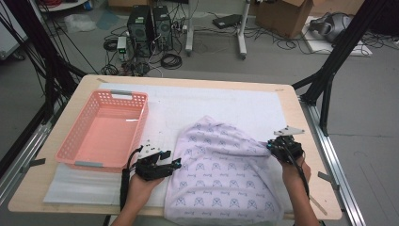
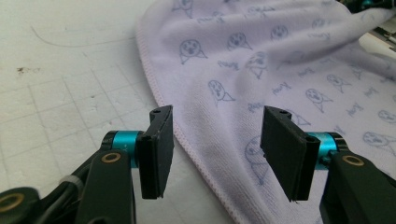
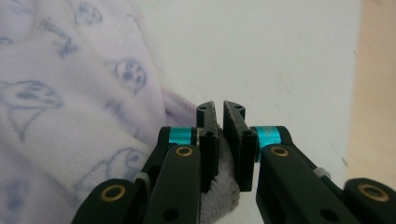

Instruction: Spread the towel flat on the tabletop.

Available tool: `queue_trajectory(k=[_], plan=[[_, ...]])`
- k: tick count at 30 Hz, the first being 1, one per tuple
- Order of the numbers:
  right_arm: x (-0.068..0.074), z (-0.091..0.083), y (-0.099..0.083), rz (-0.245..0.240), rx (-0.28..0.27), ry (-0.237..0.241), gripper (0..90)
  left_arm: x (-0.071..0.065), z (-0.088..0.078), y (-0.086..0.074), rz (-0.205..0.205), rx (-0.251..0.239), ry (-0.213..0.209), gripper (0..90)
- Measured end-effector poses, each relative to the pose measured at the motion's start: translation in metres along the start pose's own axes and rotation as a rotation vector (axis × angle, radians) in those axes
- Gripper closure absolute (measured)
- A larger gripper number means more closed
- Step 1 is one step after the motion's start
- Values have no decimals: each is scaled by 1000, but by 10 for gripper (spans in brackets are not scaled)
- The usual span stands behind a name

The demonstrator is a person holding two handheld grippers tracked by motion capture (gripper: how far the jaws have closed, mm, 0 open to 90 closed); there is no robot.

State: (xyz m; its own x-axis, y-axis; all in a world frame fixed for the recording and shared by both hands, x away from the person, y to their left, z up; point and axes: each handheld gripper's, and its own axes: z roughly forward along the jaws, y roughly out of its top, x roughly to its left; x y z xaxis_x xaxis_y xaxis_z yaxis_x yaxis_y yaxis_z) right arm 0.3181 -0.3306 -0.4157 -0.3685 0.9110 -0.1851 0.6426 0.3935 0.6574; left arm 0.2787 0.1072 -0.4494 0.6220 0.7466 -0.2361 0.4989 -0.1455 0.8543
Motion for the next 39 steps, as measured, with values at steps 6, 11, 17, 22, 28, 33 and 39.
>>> queue_trajectory(k=[6, 11, 17, 22, 28, 33, 39], plan=[[-5, -9, -25, 12, -52, 66, 744, -3, 9, 4, 17, 16, 1, 444], [-12, -22, -21, 81, -163, 111, 666, -2, 21, 24, 19, 3, 12, 440], [-13, -26, -18, 113, -226, 131, 615, 7, 48, 55, 34, 37, 54, 416], [-20, -21, -15, 192, -259, 158, 556, 22, 73, 70, -5, 56, 86, 406], [-19, 0, -3, 159, -184, 171, 559, 27, 95, 67, -57, 103, 54, 500], [-18, 12, 5, 139, -142, 174, 602, 17, 90, 63, 15, 150, 42, 853], [-15, 17, 10, 127, -127, 172, 643, 10, 57, 54, 56, 159, 32, 855]])
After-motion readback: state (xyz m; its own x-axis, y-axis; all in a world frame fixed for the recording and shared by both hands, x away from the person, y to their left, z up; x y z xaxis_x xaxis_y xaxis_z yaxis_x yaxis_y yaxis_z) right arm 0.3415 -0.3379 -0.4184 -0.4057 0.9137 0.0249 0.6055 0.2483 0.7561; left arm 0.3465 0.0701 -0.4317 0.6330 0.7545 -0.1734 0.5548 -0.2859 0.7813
